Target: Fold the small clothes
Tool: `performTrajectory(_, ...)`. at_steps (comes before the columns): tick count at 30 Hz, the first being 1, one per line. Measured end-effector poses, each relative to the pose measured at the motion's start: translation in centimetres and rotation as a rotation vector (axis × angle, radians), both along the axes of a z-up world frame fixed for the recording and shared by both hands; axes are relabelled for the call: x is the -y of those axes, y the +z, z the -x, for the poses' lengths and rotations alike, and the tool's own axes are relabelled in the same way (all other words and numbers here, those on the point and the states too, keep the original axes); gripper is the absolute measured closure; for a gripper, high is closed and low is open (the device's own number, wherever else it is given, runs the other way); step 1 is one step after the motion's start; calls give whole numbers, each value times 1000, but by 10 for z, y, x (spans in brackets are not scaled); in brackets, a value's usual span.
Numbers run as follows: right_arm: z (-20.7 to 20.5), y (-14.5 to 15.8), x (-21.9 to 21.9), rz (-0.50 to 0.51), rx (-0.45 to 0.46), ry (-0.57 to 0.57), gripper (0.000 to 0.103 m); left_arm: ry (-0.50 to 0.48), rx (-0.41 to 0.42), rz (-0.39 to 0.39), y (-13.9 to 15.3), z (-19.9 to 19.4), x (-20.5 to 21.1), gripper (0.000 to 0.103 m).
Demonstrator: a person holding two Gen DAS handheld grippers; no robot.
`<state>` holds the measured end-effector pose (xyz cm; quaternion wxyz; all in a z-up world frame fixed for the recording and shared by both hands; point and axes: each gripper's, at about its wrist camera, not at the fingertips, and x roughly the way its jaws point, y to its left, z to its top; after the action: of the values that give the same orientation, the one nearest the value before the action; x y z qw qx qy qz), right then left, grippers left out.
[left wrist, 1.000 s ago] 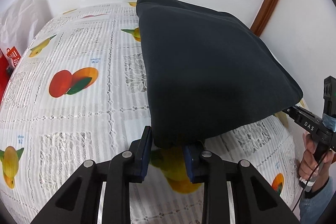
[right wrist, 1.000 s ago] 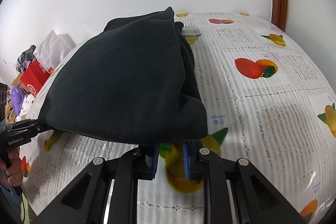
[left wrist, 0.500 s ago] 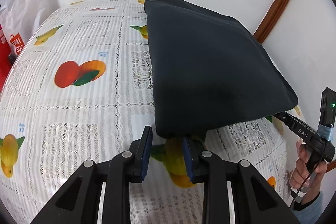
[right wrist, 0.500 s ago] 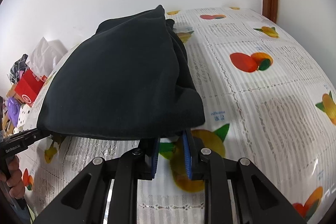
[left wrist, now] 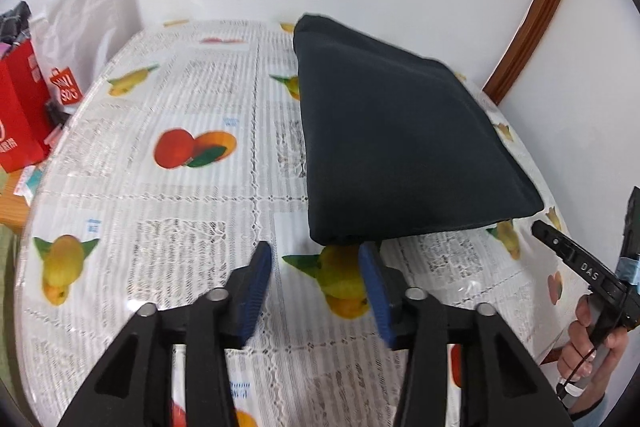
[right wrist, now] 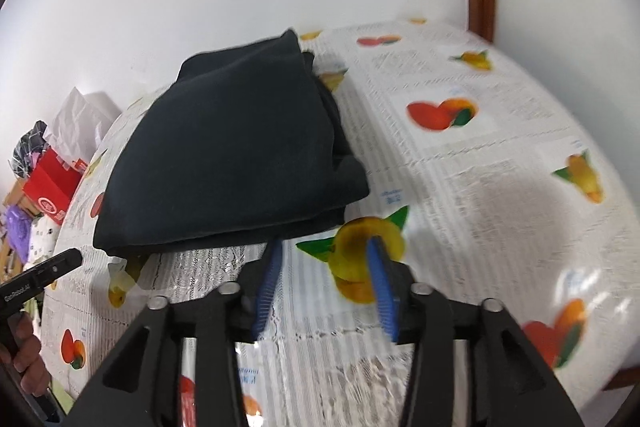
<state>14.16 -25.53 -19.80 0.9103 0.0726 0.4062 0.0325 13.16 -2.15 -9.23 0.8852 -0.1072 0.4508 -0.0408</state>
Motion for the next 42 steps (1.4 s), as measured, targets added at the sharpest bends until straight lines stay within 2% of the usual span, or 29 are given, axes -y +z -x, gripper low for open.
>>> performTrajectory(2,7,14,-2,31,22,-13,46,13,33,-5,12,9,0,39)
performTrajectory(3,12,23,-3,55,34,-19,41,18,53,-9,20,14,1,38)
performTrajectory(8,42,63,-7,117,102,-57,26,46,111,-47,50,41,9,28)
performTrajectory(13,85,92,-13,166,150,-62,26,40,187,-138,78,82,26,23)
performTrajectory(14,97,97,-14,169,170,-66,25,48,197,-141,82,88,28,19)
performTrajectory(16,116,103,-13,158,185,-78,17,58,225,-132,90,101,32,17)
performTrajectory(18,130,106,-11,154,189,-81,1,51,247,-136,98,113,37,14)
performTrajectory(21,150,110,-12,194,208,-84,0,60,295,-165,111,129,46,11)
performTrajectory(24,158,113,-2,185,200,-109,0,68,325,-173,118,138,53,10)
performTrajectory(30,170,117,8,180,201,-130,0,48,323,-180,120,144,68,9)
performTrajectory(42,177,114,16,200,193,-155,0,62,305,-186,113,142,70,9)
